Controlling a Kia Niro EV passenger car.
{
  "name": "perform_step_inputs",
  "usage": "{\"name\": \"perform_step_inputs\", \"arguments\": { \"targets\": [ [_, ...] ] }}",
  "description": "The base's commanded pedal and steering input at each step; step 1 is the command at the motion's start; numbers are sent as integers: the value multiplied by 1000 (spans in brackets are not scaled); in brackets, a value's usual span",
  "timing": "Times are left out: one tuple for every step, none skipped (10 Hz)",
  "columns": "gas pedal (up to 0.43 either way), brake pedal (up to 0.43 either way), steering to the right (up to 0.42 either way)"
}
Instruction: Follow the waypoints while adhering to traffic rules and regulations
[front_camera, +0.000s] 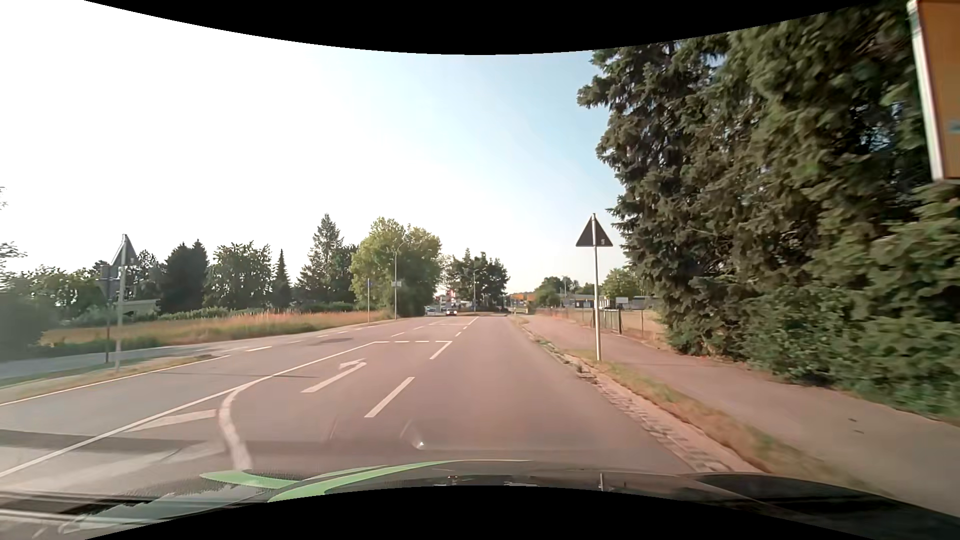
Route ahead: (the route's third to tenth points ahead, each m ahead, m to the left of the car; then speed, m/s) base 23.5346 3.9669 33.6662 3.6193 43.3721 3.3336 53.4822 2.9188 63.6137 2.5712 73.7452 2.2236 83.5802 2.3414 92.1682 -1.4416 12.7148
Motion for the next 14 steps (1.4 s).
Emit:
{"name": "perform_step_inputs", "arguments": {
  "targets": [
    [0, 0, 3],
    [0, 0, 3],
    [0, 0, 3],
    [0, 0, 3],
    [0, 0, 3],
    [0, 0, 3],
    [0, 0, 3],
    [0, 0, 3],
    [0, 0, 3],
    [0, 0, 3],
    [0, 0, 3],
    [0, 0, 3],
    [0, 0, 3],
    [0, 0, 3]
  ]
}}
